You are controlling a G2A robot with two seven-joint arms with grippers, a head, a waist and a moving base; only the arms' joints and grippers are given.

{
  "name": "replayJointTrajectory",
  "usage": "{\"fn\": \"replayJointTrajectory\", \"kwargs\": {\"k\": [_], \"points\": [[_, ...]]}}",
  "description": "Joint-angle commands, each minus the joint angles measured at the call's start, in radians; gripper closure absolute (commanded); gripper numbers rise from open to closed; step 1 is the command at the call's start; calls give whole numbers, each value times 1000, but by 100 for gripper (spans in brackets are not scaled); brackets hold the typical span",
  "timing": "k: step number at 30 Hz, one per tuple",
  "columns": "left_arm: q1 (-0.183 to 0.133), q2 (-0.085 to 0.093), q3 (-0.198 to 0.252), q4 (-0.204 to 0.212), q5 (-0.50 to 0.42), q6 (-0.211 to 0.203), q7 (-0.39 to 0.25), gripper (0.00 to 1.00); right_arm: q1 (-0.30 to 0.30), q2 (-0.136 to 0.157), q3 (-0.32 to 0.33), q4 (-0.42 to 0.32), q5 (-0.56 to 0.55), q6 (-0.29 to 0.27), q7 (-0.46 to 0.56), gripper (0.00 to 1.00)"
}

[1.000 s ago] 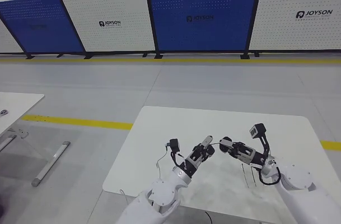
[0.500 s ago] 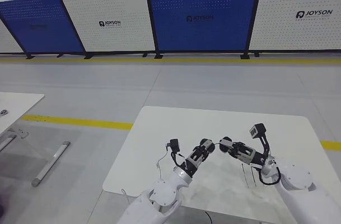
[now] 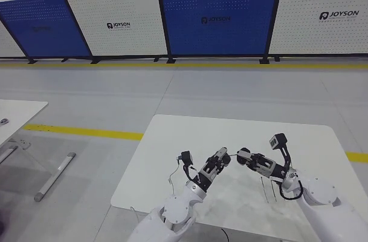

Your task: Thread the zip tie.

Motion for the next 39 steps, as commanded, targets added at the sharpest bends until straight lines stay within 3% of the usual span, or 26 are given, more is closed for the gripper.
{"fn": "replayJointTrajectory", "kwargs": {"k": [1, 4, 9, 19, 25, 26, 27, 29, 33, 39], "points": [[0, 0, 0, 0, 0, 0, 0, 0, -4, -1, 1, -3, -2, 2, -12, 100], [-1, 0, -2, -1, 1, -6, -3, 0, -22, -4, 8, -18, -10, 3, -51, 100], [15, -2, -5, -8, 13, -61, 23, 0, -38, -10, 19, -21, -31, 0, -98, 100], [17, -3, 0, -9, 23, -55, 26, 0, -42, -14, 16, -20, -37, 4, -103, 100], [-8, -8, 11, 17, 40, -54, 22, 0, -42, -14, 16, -20, -37, 4, -103, 100], [-12, -10, 12, 22, 38, -56, 24, 31, -42, -14, 16, -20, -37, 4, -103, 100], [-16, -11, 13, 27, 39, -59, 26, 46, -42, -14, 16, -20, -37, 4, -103, 100], [-21, -13, 15, 35, 42, -63, 30, 67, -42, -14, 16, -20, -37, 4, -103, 100], [-25, -15, 17, 46, 61, -63, 33, 86, -42, -14, 16, -20, -37, 4, -103, 100], [-33, -19, 22, 61, 73, -63, 42, 99, -42, -14, 16, -20, -37, 4, -103, 100]]}}
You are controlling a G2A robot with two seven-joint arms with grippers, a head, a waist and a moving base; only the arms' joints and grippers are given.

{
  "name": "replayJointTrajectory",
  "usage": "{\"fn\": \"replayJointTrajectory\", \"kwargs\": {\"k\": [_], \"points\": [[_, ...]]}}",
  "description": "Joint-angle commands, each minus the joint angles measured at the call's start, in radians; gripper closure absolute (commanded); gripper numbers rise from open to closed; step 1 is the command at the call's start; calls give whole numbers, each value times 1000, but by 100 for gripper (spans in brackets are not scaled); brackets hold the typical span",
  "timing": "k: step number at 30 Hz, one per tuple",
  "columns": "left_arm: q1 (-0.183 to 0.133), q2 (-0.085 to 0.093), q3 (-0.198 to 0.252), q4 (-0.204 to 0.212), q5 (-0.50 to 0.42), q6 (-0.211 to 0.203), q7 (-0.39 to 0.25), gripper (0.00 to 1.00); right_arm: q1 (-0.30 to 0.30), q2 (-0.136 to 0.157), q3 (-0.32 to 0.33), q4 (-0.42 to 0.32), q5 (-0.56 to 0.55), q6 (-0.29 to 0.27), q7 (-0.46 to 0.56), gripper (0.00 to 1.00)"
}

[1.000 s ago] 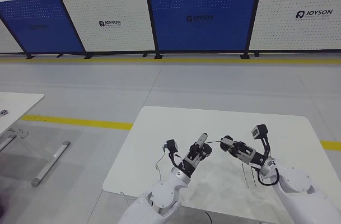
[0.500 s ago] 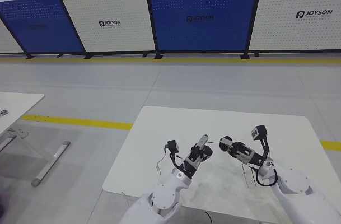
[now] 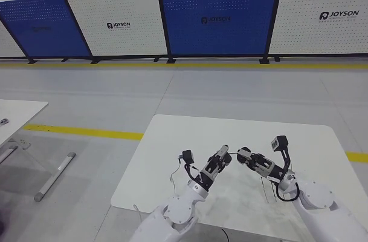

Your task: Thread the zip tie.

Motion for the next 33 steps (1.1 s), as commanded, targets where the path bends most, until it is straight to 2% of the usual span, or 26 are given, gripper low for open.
{"fn": "replayJointTrajectory", "kwargs": {"k": [1, 6, 16, 18, 20, 24, 27, 29, 31, 33], "points": [[-3, -1, 2, 6, 6, 1, 3, 100, 0, 0, 0, 0, 0, 0, 0, 100], [-16, -6, 9, 22, 17, 8, 16, 100, 0, 0, 0, 0, 0, 0, 0, 100], [-21, -12, 11, 33, 22, 7, 23, 100, 0, 0, 0, 0, 0, 0, 0, 100], [-18, -13, 10, 31, 18, 3, 21, 67, 0, 0, 0, 0, 0, 0, 0, 100], [-13, -13, 8, 25, 17, 0, 15, 61, 0, 0, 0, 0, 0, 0, 0, 100], [-2, -11, 2, 10, 23, 0, 2, 64, 0, 0, 0, 0, 0, 0, 0, 100], [4, -10, -1, 6, 38, 0, -4, 73, 0, 0, 0, 0, 0, 0, 0, 100], [5, -10, -2, 7, 44, 0, -2, 88, 0, 0, 0, 0, 0, 0, 0, 100], [5, -11, -2, 8, 46, 0, -1, 98, 0, 0, 0, 0, 0, 0, 0, 100], [5, -12, -2, 11, 47, 0, 0, 100, 0, 0, 0, 0, 0, 0, 0, 100]]}}
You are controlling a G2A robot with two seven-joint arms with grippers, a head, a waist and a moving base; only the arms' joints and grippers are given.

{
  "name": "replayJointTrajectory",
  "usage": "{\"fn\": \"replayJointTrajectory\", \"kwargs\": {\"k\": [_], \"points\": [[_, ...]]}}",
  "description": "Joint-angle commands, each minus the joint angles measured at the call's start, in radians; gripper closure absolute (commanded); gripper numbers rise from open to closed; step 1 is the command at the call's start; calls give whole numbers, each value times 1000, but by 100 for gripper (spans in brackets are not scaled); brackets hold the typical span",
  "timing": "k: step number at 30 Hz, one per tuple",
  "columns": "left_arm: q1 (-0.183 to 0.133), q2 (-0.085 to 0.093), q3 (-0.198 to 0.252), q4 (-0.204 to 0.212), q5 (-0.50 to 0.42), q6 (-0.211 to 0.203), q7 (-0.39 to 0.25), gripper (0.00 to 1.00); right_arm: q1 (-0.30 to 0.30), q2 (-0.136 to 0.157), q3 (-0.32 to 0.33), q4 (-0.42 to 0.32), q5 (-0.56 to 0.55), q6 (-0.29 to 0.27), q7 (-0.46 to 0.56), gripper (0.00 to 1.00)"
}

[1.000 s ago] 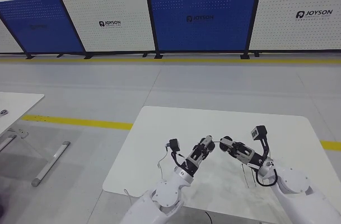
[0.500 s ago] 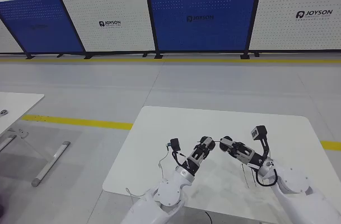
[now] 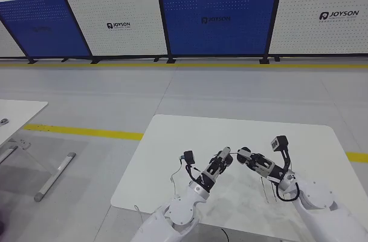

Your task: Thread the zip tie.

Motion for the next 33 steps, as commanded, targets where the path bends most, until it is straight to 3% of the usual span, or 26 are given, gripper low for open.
{"fn": "replayJointTrajectory", "kwargs": {"k": [1, 19, 21, 22, 29, 33], "points": [[0, -1, 0, 2, 1, 0, 2, 100, 0, 0, 0, 0, 0, 0, 0, 100], [-3, -8, -2, 12, 25, 0, 16, 100, -6, -1, 1, -6, -2, 5, -10, 100], [-3, -8, 0, 13, 31, 0, 18, 100, -14, -2, 6, -19, -7, 14, -16, 53], [-2, -9, 0, 13, 33, 0, 17, 100, -17, -2, 10, -22, -9, 16, -15, 0], [7, -8, -8, 9, 44, 4, 19, 100, -32, 0, 41, -35, -27, 48, 1, 0], [23, -3, -35, -20, -19, 43, -15, 100, -48, 7, 75, -53, -39, 75, 22, 0]]}}
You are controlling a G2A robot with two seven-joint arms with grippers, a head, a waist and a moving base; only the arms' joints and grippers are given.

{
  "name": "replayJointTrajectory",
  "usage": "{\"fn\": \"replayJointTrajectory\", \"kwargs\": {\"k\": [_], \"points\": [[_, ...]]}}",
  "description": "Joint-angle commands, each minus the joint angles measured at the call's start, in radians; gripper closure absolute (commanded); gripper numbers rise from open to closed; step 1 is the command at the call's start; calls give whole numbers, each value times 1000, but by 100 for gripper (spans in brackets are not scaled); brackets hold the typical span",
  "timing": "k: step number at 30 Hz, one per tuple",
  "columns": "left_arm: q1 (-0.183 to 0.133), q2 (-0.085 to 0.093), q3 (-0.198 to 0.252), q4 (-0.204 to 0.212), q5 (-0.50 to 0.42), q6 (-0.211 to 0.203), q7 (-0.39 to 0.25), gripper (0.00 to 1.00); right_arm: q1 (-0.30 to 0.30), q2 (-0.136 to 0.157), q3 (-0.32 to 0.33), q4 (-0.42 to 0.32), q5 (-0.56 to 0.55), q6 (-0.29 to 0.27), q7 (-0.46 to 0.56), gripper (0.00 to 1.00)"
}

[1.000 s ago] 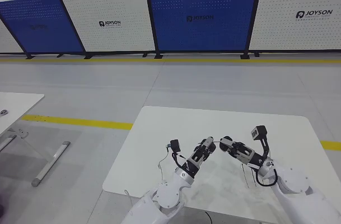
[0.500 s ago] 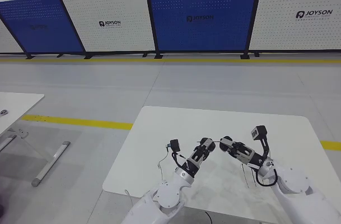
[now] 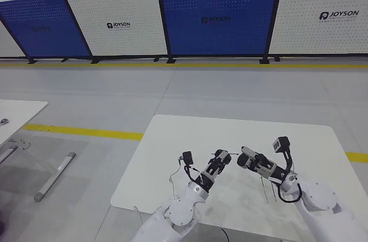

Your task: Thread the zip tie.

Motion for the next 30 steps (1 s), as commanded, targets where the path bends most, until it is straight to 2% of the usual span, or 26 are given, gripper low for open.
{"fn": "replayJointTrajectory", "kwargs": {"k": [1, 5, 7, 18, 21, 24, 27, 30], "points": [[11, 5, -22, -24, -41, 25, -28, 100, -13, 5, 23, -17, 2, 16, 16, 0], [37, 15, -65, -66, -49, 64, -51, 100, -47, 16, 72, -60, 31, 42, 63, 0], [45, 17, -70, -79, -54, 80, -64, 100, -49, 17, 74, -65, 36, 45, 71, 0], [44, 17, -72, -79, -56, 80, -57, 100, -54, 17, 76, -69, 31, 47, 60, 0], [46, 19, -94, -82, -63, 68, -42, 100, -76, 25, 119, -77, 19, 45, 57, 0], [59, 24, -125, -96, -68, 57, -39, 100, -108, 38, 178, -79, 32, 42, 96, 0], [85, 33, -160, -119, -18, 35, -57, 100, -128, 52, 217, -83, -4, 79, 175, 0], [120, 48, -190, -145, 80, 48, -104, 100, -124, 62, 233, -91, -41, 129, 262, 0]]}}
